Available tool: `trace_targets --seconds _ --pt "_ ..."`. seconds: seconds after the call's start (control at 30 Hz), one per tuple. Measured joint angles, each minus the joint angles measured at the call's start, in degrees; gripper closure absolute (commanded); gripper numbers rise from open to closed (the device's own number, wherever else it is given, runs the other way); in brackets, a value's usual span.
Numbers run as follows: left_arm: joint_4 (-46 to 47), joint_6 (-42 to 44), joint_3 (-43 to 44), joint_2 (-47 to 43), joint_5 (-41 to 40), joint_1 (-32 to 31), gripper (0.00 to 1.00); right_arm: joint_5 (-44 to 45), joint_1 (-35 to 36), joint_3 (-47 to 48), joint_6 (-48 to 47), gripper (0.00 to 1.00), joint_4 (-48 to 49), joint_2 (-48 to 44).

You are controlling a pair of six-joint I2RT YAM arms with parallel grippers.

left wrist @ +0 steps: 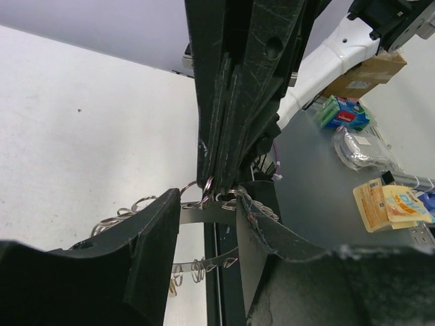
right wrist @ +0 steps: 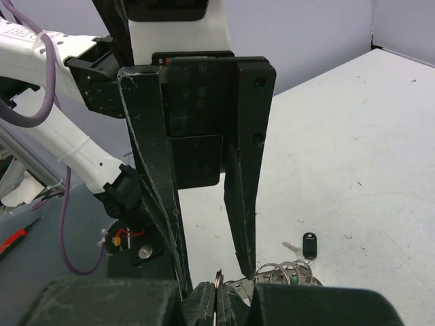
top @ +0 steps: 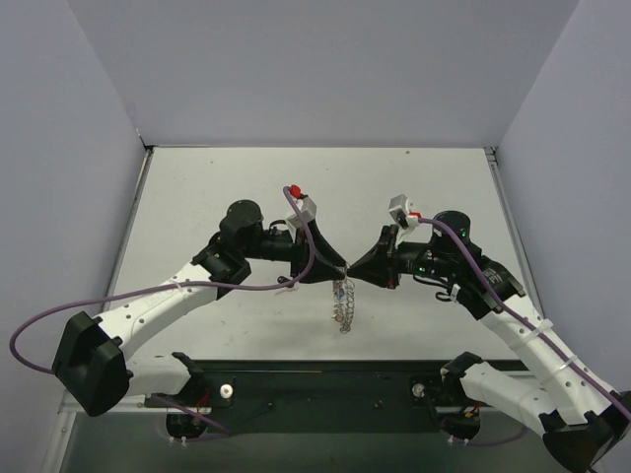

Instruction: Put the keys on the keyring

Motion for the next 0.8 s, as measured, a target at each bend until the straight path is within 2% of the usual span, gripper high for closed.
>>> trace_targets --seconds 0.07,0.27,0.3,0.4,0.43,0.63,0.73,0.77,0.8 --pt "0.0 0.2 0.3 0.2 0.1 -0.4 0.55 0.0 -0.1 0.0 0.3 1.00 0.0 0.0" --pt "-0.2 0.4 1.0 0.9 0.3 -1.5 0.69 0.0 -0.1 0.0 0.7 1.00 0.0 0.0" --pt "-0.3 0.5 1.1 1.0 0.3 -1.6 0.73 -0.2 -0.1 0.0 0.7 1.00 -0.1 0.0" --pt "-1.1 0.7 1.4 1.2 0.3 -1.6 0.96 -0.1 -0.2 0.0 0.8 1.00 -0.4 -0.2" --pt "-1.4 1.0 1.7 1.2 0.2 -1.7 1.00 -0.2 -0.5 -0.1 0.8 1.00 -0.5 -0.2" --pt "-4.3 3.1 3.4 2.0 -1.0 -2.3 1.00 -0.3 -1.1 -0.2 1.1 0.99 -0.7 -1.3" --pt "-4.6 3.6 3.7 1.9 -1.7 -2.6 1.00 0.1 -1.2 -0.2 1.6 0.68 -0.7 -1.6" --pt "-4.7 3.7 3.7 1.9 -2.1 -2.7 1.00 0.3 -1.2 -0.2 1.9 0.48 -0.2 -1.6" --pt "-5.1 3.8 3.7 1.9 -2.7 -3.0 1.00 0.5 -1.2 -0.2 2.3 0.40 0.7 -1.7"
